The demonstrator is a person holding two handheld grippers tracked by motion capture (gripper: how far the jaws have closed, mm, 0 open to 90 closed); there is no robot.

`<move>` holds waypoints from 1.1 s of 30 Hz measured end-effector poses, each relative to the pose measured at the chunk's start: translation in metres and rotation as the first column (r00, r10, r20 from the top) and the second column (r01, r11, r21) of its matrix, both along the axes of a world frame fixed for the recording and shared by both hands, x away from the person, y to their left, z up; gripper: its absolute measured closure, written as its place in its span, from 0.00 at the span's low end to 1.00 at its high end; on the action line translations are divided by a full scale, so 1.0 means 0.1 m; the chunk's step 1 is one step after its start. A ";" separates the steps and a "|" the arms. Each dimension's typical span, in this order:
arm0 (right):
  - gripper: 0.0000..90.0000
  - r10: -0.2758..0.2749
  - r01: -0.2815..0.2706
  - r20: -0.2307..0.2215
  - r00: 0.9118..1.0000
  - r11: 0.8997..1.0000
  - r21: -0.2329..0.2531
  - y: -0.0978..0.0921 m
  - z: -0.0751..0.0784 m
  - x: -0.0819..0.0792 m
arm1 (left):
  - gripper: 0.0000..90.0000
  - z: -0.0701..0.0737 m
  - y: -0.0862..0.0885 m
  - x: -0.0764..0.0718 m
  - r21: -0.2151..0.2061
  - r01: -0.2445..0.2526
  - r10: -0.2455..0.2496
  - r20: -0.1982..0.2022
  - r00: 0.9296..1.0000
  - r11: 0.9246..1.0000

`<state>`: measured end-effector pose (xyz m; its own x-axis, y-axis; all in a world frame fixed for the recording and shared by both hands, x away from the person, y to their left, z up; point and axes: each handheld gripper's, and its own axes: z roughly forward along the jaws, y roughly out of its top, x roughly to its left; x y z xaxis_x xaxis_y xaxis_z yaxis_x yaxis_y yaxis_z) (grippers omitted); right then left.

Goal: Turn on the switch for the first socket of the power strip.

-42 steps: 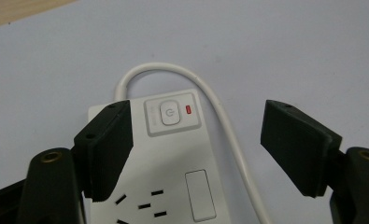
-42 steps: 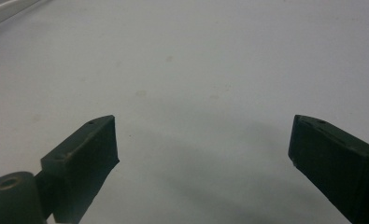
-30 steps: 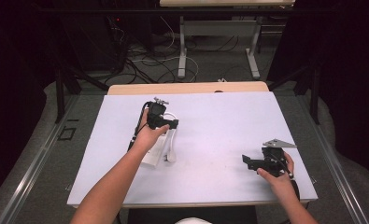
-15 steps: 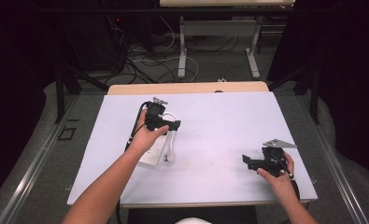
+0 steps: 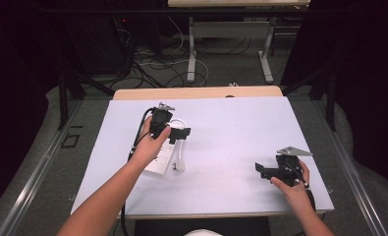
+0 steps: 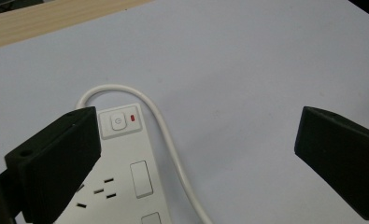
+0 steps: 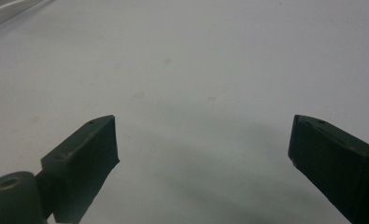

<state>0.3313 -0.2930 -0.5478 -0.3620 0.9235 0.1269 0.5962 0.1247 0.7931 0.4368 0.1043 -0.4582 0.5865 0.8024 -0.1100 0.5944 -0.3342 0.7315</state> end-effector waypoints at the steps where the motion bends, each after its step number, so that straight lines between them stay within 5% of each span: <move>1: 0.09 0.000 0.000 0.000 1.000 1.000 0.000 0.00 0.00 0.00 | 0.00 0.01 0.01 -0.02 -0.003 0.002 -0.002 -0.002 1.000 1.000; 14: 0.09 -0.006 0.006 -0.004 1.000 1.000 0.003 0.00 0.01 -0.01 | 0.00 0.12 0.25 -0.25 -0.045 -0.015 0.017 0.043 0.999 0.999; 23: 0.09 -0.002 0.002 0.004 1.000 1.000 -0.009 0.00 0.00 0.00 | 0.00 0.10 0.49 -0.46 -0.063 -0.020 0.022 0.017 1.000 0.998; 33: 0.09 -0.005 0.005 0.002 1.000 1.000 -0.006 0.00 0.00 0.00 | 0.01 0.04 0.73 -0.68 -0.120 -0.065 0.070 0.043 0.997 0.991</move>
